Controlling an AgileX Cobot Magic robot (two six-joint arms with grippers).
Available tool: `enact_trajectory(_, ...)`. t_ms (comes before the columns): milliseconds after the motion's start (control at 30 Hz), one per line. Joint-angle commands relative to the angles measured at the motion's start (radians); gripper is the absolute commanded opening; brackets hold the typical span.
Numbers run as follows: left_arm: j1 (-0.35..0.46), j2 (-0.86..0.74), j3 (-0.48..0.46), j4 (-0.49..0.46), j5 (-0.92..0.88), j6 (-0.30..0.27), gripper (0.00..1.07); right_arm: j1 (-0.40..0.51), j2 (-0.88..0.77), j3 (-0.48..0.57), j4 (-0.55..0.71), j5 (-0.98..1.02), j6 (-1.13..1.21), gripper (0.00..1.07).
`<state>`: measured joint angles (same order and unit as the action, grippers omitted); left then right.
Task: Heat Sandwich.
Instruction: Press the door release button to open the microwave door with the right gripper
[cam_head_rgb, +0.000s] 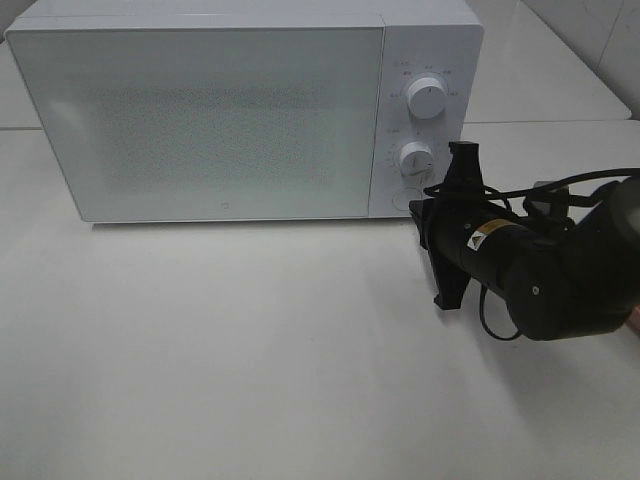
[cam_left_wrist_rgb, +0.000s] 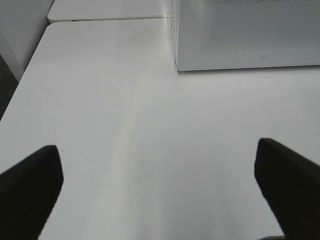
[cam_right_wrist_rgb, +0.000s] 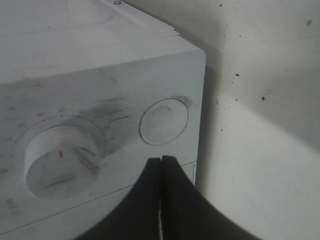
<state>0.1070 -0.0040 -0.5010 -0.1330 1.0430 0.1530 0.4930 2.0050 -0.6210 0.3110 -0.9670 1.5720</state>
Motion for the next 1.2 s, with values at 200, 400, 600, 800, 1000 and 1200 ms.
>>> enact_trajectory(200,-0.006,-0.027,0.002,-0.006,-0.01,-0.007,1.01,-0.017,0.068,-0.109,-0.012,0.071,-0.008,0.0)
enact_trajectory(400,-0.006,-0.027,0.002,-0.006,-0.01,-0.007,1.01,-0.039,0.07,-0.148,0.043,0.089,-0.087,0.0)
enact_trajectory(600,-0.006,-0.027,0.002,-0.006,-0.01,-0.007,1.01,-0.062,0.081,-0.19,0.022,0.148,-0.091,0.0)
enact_trajectory(800,-0.006,-0.027,0.002,-0.006,-0.01,-0.007,1.01,-0.074,0.081,-0.194,0.036,0.136,-0.09,0.0)
enact_trajectory(1000,-0.006,-0.027,0.002,-0.006,-0.01,-0.007,1.01,-0.073,0.081,-0.195,0.042,0.083,-0.09,0.0)
enact_trajectory(1200,-0.006,-0.027,0.002,-0.006,-0.01,-0.007,1.01,-0.073,0.091,-0.223,0.048,0.052,-0.105,0.0)
